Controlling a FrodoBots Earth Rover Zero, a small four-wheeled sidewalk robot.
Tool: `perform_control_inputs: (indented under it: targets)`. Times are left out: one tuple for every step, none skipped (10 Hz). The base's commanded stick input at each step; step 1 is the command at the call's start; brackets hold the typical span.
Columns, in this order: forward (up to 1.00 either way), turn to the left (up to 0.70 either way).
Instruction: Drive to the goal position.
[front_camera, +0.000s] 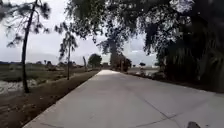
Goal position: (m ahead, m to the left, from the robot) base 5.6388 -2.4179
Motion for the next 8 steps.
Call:
perform_control_inputs:
  targets:
    - [1.0,0.0]
    - [1.0,0.0]
    - [1.0,0.0]
    - [1.0,0.0]
    - [1.0,0.0]
    - [1.0,0.0]
    - [1.0,0.0]
    - [1.0,0.0]
